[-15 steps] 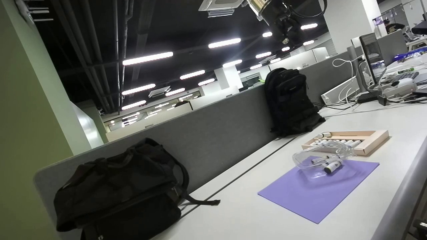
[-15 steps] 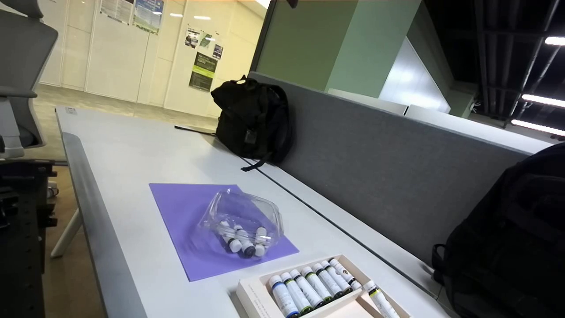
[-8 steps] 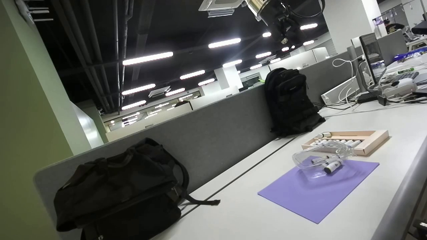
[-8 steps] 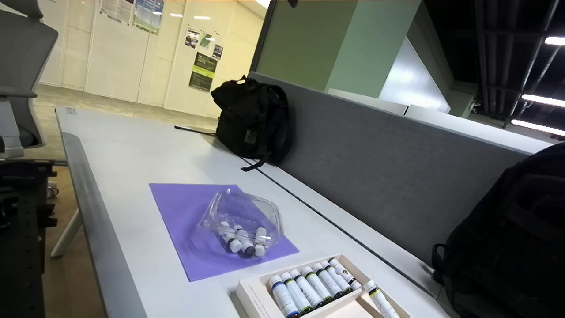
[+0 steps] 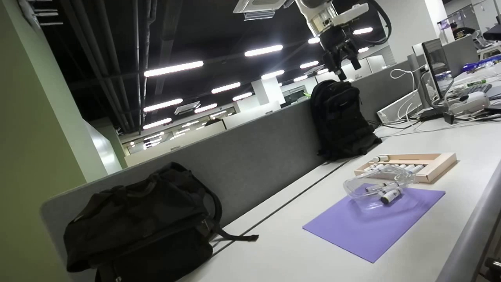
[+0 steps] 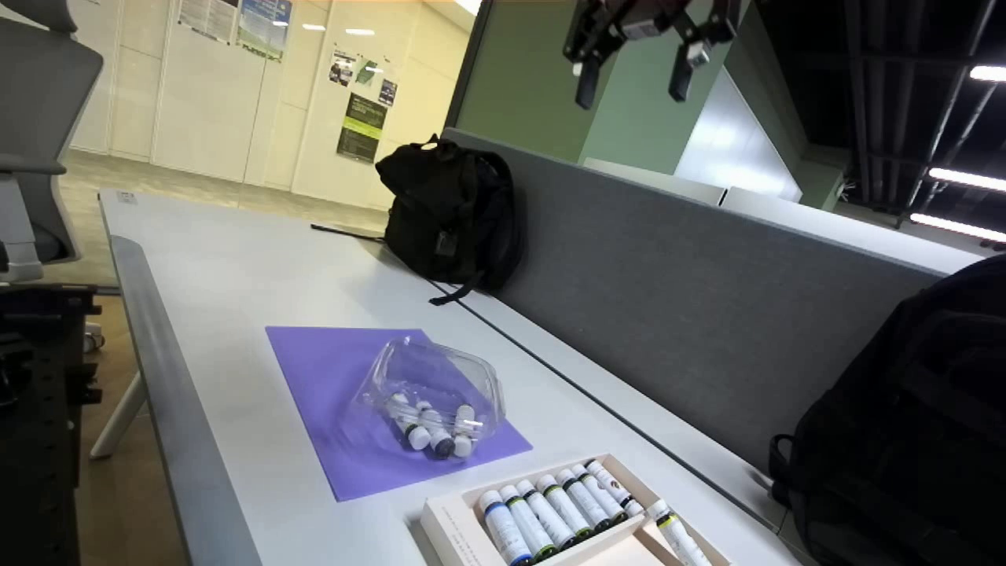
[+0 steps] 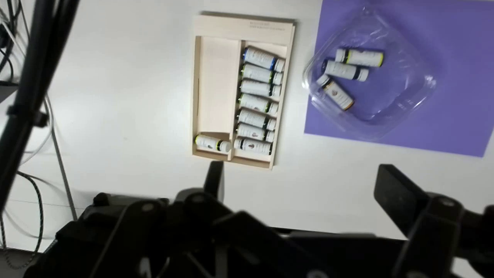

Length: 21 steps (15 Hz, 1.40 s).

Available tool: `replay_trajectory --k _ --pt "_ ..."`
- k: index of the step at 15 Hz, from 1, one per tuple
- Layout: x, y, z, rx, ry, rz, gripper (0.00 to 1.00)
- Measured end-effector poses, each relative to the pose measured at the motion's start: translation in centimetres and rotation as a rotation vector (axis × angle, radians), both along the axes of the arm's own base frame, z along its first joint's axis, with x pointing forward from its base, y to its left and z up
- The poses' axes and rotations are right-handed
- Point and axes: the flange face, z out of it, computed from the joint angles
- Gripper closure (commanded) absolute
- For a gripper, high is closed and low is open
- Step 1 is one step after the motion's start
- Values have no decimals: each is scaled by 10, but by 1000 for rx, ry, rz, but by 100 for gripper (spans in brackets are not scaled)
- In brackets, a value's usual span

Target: Take the bottle at the right of the compartment of the box and put it on the table

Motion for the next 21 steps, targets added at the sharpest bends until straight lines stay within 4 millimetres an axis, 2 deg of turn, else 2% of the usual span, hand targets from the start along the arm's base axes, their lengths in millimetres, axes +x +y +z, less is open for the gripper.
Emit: replay_trajectory --k 3,6,8,10,11,13,21 --pt "9 -50 -50 8 -28 -31 0" --pt "13 -94 -99 19 68 35 0" --pt "18 -120 -123 4 160 105 0" --pt "25 -146 -139 -59 254 130 0" --pt "28 -152 -145 -63 267 127 0" --pt "29 -151 -150 -61 271 130 0" --pt "30 -147 -144 -63 260 138 0"
